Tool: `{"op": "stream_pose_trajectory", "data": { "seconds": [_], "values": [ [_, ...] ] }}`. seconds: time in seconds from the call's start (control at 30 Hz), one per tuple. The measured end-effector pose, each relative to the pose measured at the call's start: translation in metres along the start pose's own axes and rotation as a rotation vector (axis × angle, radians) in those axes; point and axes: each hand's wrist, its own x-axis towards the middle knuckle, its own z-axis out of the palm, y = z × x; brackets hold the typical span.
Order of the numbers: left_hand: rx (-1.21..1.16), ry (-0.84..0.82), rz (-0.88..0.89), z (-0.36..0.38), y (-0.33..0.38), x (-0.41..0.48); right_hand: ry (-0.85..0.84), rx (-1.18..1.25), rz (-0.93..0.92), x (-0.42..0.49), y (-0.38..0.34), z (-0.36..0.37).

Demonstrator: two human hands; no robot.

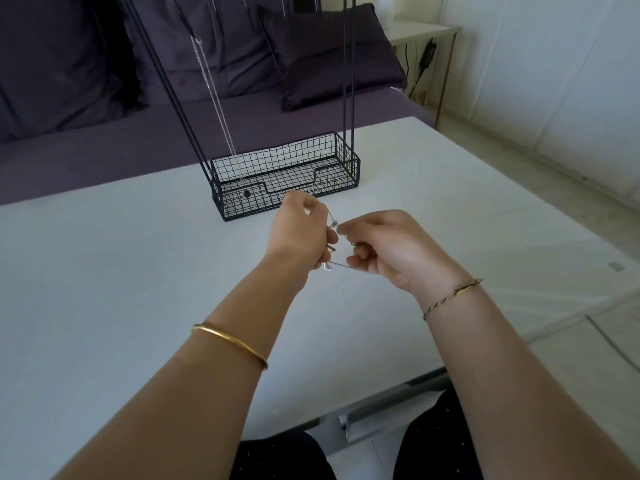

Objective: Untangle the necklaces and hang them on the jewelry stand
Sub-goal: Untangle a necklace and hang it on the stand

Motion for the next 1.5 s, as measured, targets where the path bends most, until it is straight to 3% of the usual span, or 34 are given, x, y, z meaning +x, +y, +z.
{"op": "stream_pose_trajectory", "data": {
  "seconds": [0.2,0.47,1.07,1.27,1.37,1.5],
  "values": [
    [0.047,-0.084,-0.082,0.002,-0.001,-0.002,0.114,-0.066,-0.169,0.001,0.002,0.002],
    [-0.07,-0.147,-0.168,-0.001,0.001,-0.002,0.182,-0.1,-0.221,0.001,0.0,-0.002],
    [-0.173,-0.067,-0.147,-0.001,0.002,0.0,0.072,-0.114,-0.243,-0.002,-0.001,-0.001],
    [-0.315,-0.253,-0.299,-0.003,0.008,-0.002,0.141,-0.036,-0.297,0.0,0.001,-0.001],
    [-0.365,-0.233,-0.351,-0.006,0.006,-0.001,0.15,-0.068,-0.319,0.0,0.0,-0.003],
    [-0.263,-0.188,-0.338,-0.01,0.001,0.001,0.153,-0.069,-0.294,-0.001,-0.004,-0.007]
  ]
}}
